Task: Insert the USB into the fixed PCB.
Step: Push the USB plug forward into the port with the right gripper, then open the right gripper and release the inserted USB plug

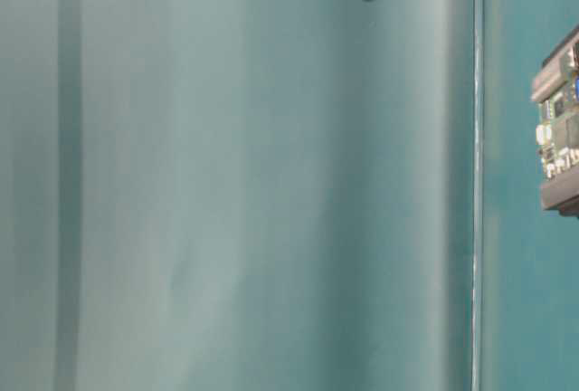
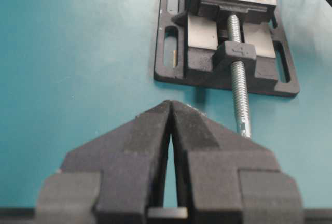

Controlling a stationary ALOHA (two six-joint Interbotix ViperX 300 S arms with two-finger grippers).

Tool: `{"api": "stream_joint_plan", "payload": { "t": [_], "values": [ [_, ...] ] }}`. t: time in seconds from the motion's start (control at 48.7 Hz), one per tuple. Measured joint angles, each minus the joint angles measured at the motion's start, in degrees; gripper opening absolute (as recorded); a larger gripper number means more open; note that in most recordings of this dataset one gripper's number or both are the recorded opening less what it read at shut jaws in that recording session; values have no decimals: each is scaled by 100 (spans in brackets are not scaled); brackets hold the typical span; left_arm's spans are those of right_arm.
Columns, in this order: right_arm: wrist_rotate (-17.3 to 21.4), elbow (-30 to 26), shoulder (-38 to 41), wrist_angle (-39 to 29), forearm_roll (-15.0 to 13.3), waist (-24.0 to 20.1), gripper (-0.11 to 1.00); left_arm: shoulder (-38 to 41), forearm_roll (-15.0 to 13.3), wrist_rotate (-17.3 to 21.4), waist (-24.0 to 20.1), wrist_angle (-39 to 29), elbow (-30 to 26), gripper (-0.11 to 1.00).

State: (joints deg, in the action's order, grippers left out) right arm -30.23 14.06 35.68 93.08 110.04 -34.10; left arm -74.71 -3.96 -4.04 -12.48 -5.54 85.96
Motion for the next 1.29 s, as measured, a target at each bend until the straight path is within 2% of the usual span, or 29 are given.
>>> {"api": "stream_joint_plan", "payload": {
  "t": [0.185, 0.452, 0.637, 0.74, 0.986, 1.295],
  "values": [
    [9, 123, -123, -26, 9, -88, 43, -9, 0, 0, 9, 0, 0, 3],
    [0, 633, -650, -299, -53, -202, 67, 0, 0, 0, 9, -9, 0, 3],
    [-53, 1037, -1187, -439, -158, -352, 70, -9, 0, 0, 9, -9, 0, 3],
    [-44, 1292, -1512, -809, -387, -404, 72, 0, 0, 0, 9, 0, 0, 3],
    [-44, 2127, -2312, -1811, -809, -483, 85, -9, 9, 0, 0, 0, 0, 3],
    [-18, 3507, -3876, -2795, -1811, -589, 87, -9, 0, 0, 0, 0, 0, 3]
  ]
}}
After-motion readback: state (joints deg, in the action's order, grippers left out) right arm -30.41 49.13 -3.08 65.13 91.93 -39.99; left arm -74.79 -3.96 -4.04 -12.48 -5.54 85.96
